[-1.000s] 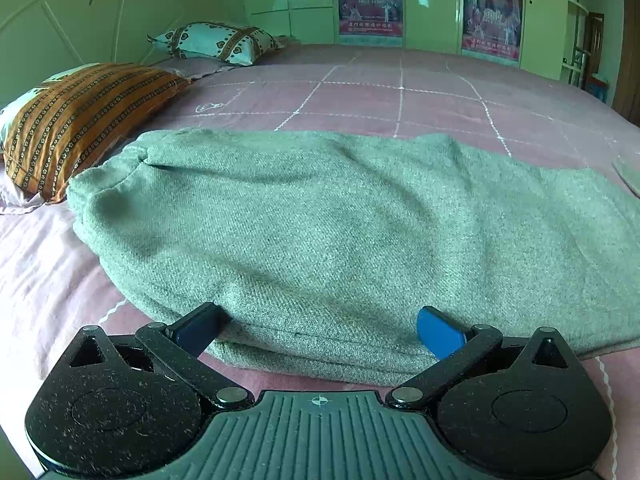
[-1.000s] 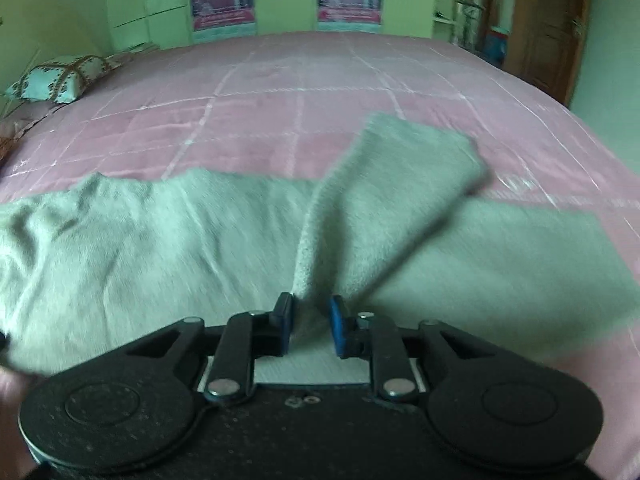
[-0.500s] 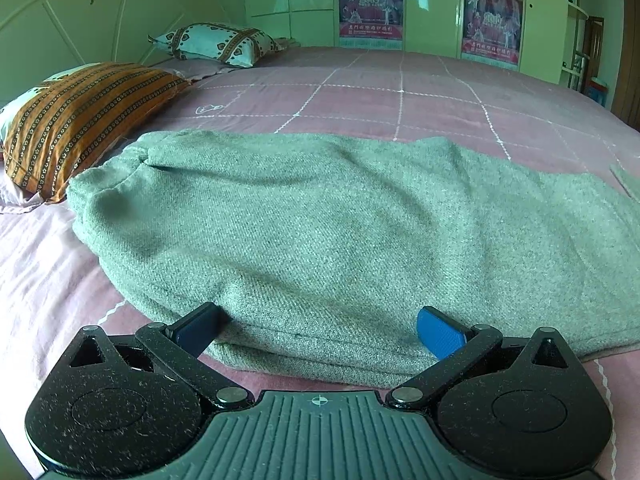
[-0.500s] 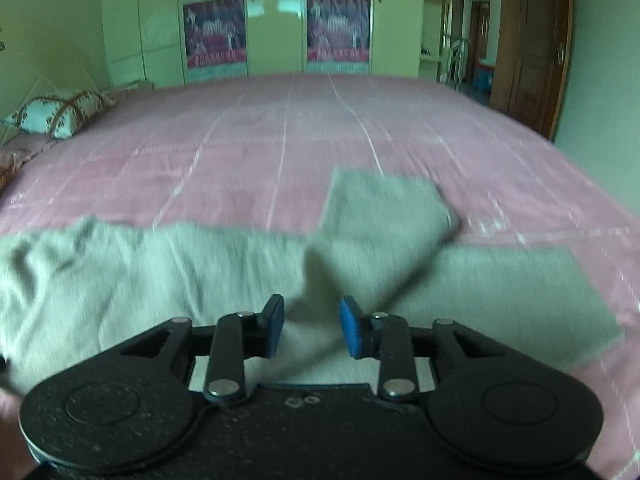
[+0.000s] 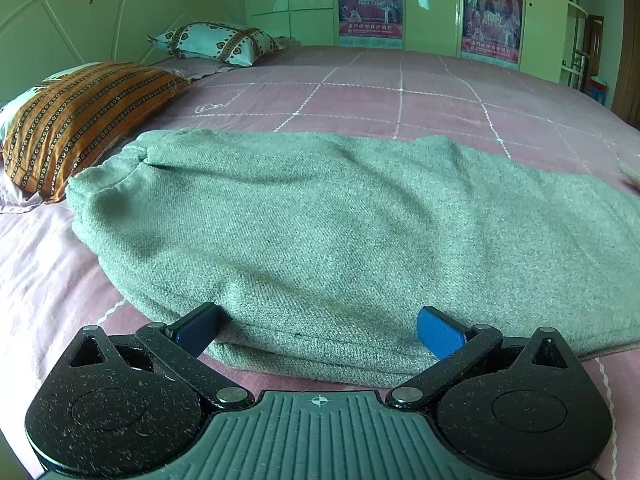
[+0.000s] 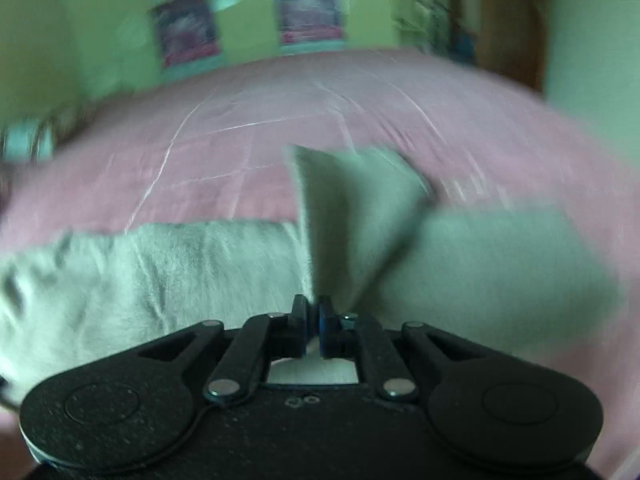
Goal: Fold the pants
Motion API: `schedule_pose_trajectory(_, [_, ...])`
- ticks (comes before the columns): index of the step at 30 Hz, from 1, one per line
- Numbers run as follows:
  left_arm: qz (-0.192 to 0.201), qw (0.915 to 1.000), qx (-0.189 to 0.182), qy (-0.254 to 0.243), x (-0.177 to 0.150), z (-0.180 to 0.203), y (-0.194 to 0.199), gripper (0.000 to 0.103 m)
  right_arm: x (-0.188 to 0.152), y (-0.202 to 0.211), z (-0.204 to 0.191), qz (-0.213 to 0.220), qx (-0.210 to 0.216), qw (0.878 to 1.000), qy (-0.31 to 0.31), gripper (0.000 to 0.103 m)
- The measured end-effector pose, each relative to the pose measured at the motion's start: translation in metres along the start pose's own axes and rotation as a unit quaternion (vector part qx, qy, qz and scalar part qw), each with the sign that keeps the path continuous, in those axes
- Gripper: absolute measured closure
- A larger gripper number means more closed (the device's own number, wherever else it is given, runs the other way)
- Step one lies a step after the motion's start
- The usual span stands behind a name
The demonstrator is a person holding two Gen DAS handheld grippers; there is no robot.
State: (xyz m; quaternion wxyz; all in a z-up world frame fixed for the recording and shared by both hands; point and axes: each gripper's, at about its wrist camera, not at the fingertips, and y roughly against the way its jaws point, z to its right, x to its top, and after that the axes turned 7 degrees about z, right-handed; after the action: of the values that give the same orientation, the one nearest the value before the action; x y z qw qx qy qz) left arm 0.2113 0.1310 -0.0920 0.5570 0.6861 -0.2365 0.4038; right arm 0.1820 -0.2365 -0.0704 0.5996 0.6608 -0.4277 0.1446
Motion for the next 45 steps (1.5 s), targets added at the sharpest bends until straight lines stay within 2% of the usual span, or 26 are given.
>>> schedule_pose_trajectory(1, [0.0,1.0,-0.001,0.0,0.0,0.0,0.0,0.0,-0.008,0.0,0.022,-0.008,0.011,0.998,-0.06,0.096])
schedule_pose_trajectory(2, [0.0,1.0,-0.001,0.0,0.0,0.0,0.0,0.0,-0.015,-0.001,0.038,-0.011,0.028,0.995,-0.092,0.097])
schedule_pose_trajectory(4, [0.0,1.0,0.0,-0.001,0.0,0.0,0.0,0.0,-0.016,0.003,0.039,-0.009,0.041,0.997,-0.069,0.097])
schedule_pose_trajectory(6, [0.0,1.0,0.001,-0.001,-0.001,0.0,0.0,0.0,-0.007,0.013,0.028,0.018,0.037,0.999,-0.031,0.086])
schedule_pose_trajectory(9, [0.0,1.0,0.002,-0.002,0.0,0.0,-0.001,0.0,0.008,0.013,0.008,0.045,0.02,0.997,0.056,0.081])
schedule_pose_trajectory(12, [0.0,1.0,0.002,-0.002,0.0,0.0,-0.001,0.0,0.017,0.002,-0.018,0.056,0.011,0.986,0.156,0.079])
schedule_pose_trajectory(14, [0.0,1.0,0.002,-0.002,0.0,0.0,-0.001,0.0,0.021,-0.011,-0.038,0.052,0.008,0.975,0.218,0.076])
schedule_pose_trajectory(16, [0.0,1.0,0.002,-0.002,0.0,0.0,-0.001,0.0,0.024,-0.019,-0.047,0.055,-0.002,0.965,0.257,0.082])
schedule_pose_trajectory(17, [0.0,1.0,0.002,-0.002,-0.001,0.0,0.0,0.0,0.03,-0.021,-0.047,0.061,-0.013,0.966,0.252,0.096])
schedule_pose_trajectory(18, [0.0,1.0,0.002,-0.002,0.0,0.0,-0.001,0.0,0.037,-0.02,-0.039,0.062,-0.017,0.972,0.227,0.103])
schedule_pose_trajectory(22, [0.0,1.0,0.003,-0.004,0.0,0.0,-0.001,0.0,0.05,-0.014,0.022,0.056,-0.059,0.992,0.096,0.103])
schedule_pose_trajectory(24, [0.001,1.0,0.003,-0.003,-0.001,0.0,-0.001,0.0,0.045,-0.015,0.06,0.027,-0.057,0.998,0.032,0.103])
schedule_pose_trajectory(26, [0.001,1.0,0.004,-0.005,-0.001,0.0,-0.001,0.0,0.039,-0.008,0.075,0.031,-0.044,0.998,0.018,0.103])
schedule_pose_trajectory(28, [0.001,1.0,0.006,-0.007,-0.001,0.001,-0.001,0.0,0.038,0.004,0.072,0.057,-0.017,0.998,0.029,0.094])
schedule_pose_trajectory(29, [0.002,0.9999,0.007,-0.008,-0.001,0.001,-0.001,0.0,0.04,0.007,0.063,0.068,0.0,0.997,0.044,0.082])
schedule_pose_trajectory(30, [0.002,0.9999,0.007,-0.008,-0.001,0.001,-0.001,0.0,0.041,0.008,0.053,0.073,0.019,0.995,0.059,0.08])
schedule_pose_trajectory(33, [0.002,0.9999,0.007,-0.007,-0.001,0.002,0.0,0.0,0.048,0.002,0.017,0.068,0.07,0.988,0.12,0.081])
schedule_pose_trajectory(37, [0.002,1.0,0.005,-0.007,-0.001,0.003,0.0,0.0,0.039,-0.028,-0.045,0.031,0.067,0.965,0.25,0.083])
schedule_pose_trajectory(39, [0.001,1.0,0.003,-0.007,0.0,0.003,-0.001,0.0,0.029,-0.047,-0.065,0.026,0.017,0.945,0.324,0.084])
schedule_pose_trajectory(41, [0.001,1.0,0.003,-0.006,0.0,0.002,-0.001,0.0,0.022,-0.052,-0.07,0.044,-0.038,0.925,0.375,0.085])
schedule_pose_trajectory(42, [0.001,1.0,0.003,-0.006,0.0,0.003,-0.001,0.0,0.022,-0.053,-0.066,0.051,-0.048,0.922,0.382,0.098])
schedule_pose_trajectory(43, [0.001,1.0,0.003,-0.005,-0.001,0.002,0.0,0.0,0.024,-0.049,-0.058,0.056,-0.047,0.927,0.367,0.103])
schedule_pose_trajectory(45, [0.001,1.0,0.003,-0.005,0.0,0.003,-0.001,0.0,0.037,-0.031,-0.028,0.074,-0.048,0.955,0.282,0.103])
